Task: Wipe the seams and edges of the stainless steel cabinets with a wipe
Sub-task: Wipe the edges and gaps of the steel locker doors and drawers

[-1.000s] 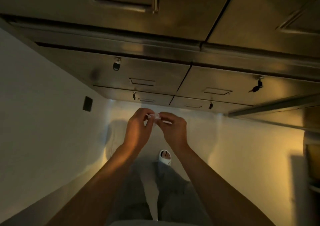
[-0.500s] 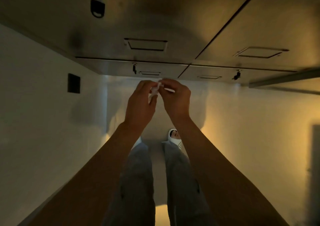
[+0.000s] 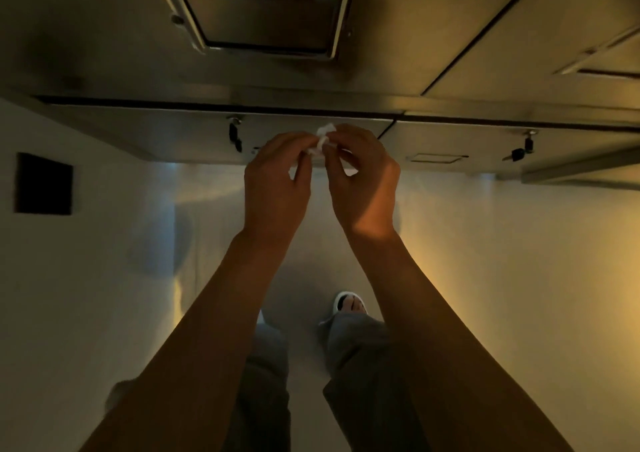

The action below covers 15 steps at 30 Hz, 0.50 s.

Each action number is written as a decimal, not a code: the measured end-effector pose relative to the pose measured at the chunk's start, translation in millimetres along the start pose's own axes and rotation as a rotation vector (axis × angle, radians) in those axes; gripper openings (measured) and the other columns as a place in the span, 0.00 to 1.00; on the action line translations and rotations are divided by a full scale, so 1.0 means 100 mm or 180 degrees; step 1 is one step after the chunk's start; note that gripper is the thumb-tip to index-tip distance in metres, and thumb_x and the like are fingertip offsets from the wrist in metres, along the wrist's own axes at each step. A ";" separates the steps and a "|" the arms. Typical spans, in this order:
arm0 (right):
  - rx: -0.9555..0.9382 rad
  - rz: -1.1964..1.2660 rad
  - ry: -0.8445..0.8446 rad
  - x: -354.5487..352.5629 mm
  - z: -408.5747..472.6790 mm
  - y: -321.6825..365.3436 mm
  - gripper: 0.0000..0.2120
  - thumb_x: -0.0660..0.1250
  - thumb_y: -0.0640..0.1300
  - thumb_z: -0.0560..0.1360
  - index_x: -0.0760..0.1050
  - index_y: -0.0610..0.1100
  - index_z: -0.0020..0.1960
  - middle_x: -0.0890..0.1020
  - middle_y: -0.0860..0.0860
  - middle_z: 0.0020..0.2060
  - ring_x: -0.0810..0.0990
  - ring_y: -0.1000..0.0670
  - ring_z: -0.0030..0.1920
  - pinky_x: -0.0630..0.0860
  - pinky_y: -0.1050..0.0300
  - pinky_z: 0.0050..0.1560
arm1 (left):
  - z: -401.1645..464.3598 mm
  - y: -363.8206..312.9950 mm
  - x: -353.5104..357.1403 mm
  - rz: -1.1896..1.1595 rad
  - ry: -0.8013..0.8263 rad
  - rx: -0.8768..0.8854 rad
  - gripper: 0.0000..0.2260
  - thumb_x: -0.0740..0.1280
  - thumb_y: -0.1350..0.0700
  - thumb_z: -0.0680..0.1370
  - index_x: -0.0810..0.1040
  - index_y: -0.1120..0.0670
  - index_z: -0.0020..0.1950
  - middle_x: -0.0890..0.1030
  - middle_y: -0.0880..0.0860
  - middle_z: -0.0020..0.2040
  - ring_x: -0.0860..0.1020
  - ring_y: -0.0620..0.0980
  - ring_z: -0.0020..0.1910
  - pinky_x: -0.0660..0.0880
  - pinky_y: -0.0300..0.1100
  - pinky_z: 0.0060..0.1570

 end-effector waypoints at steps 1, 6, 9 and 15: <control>-0.0073 -0.0073 -0.0066 0.05 0.04 -0.07 0.09 0.72 0.37 0.79 0.83 0.37 0.58 0.85 0.44 0.55 0.85 0.49 0.57 0.82 0.49 0.58 | 0.04 0.08 0.07 -0.0016 -0.0036 0.0020 0.09 0.68 0.63 0.82 0.83 0.61 0.61 0.85 0.57 0.57 0.83 0.51 0.56 0.80 0.50 0.60; -0.0486 -0.0422 -0.0464 0.24 0.16 -0.40 0.08 0.73 0.34 0.78 0.84 0.35 0.57 0.85 0.42 0.55 0.84 0.48 0.56 0.79 0.59 0.63 | 0.19 0.33 0.34 0.0003 0.0042 0.0414 0.12 0.65 0.60 0.83 0.81 0.63 0.64 0.84 0.60 0.61 0.82 0.52 0.61 0.74 0.37 0.69; -0.0580 -0.0581 -0.0594 0.26 0.25 -0.54 0.07 0.74 0.36 0.78 0.85 0.37 0.55 0.86 0.44 0.53 0.84 0.50 0.53 0.78 0.63 0.60 | 0.20 0.40 0.47 -0.0034 0.0261 0.0680 0.14 0.65 0.61 0.84 0.79 0.62 0.69 0.81 0.59 0.66 0.79 0.52 0.67 0.73 0.43 0.71; -0.1126 -0.0869 -0.0596 0.31 0.40 -0.70 0.05 0.74 0.42 0.78 0.85 0.40 0.50 0.83 0.45 0.45 0.82 0.48 0.43 0.80 0.49 0.42 | 0.15 0.58 0.50 -0.0021 -0.0032 0.1216 0.15 0.64 0.63 0.84 0.77 0.65 0.70 0.79 0.59 0.70 0.76 0.55 0.71 0.75 0.55 0.68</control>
Point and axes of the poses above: each hand's wrist, its own z-axis towards the middle knuckle, its own x-axis out of the palm, y = z × x, the point moved 2 cm from there along z, towards the middle knuckle
